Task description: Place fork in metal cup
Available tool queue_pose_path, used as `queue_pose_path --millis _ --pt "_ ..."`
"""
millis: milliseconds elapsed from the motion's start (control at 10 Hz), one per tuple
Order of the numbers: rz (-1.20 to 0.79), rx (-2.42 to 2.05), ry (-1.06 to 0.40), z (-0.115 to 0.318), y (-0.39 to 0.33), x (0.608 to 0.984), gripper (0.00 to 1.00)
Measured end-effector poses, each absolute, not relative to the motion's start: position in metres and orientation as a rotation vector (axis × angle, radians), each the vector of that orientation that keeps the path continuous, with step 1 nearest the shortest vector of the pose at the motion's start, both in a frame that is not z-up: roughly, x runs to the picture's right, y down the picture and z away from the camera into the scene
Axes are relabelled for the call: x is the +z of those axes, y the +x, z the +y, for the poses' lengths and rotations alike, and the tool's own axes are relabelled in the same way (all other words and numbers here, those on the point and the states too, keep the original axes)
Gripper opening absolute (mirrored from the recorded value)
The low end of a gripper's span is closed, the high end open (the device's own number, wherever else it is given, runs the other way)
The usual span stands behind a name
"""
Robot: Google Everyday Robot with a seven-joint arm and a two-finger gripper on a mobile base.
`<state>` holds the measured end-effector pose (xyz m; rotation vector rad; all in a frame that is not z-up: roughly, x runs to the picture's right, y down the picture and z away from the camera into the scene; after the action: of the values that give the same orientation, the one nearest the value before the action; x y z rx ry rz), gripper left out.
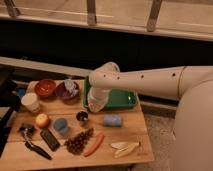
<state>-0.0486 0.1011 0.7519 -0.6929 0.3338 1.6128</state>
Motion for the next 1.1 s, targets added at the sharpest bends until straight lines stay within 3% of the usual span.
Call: queue_pose_path --millis 300,800,1100 --pt "0.338 1.611 -0.726 0.106 -0.061 0.764 0.26" --pt "0.335 1.604 -0.731 0.104 -0.077 0.766 0.76" --pt "0.328 1.605 -0.73 0.098 -0.083 0.766 0.78"
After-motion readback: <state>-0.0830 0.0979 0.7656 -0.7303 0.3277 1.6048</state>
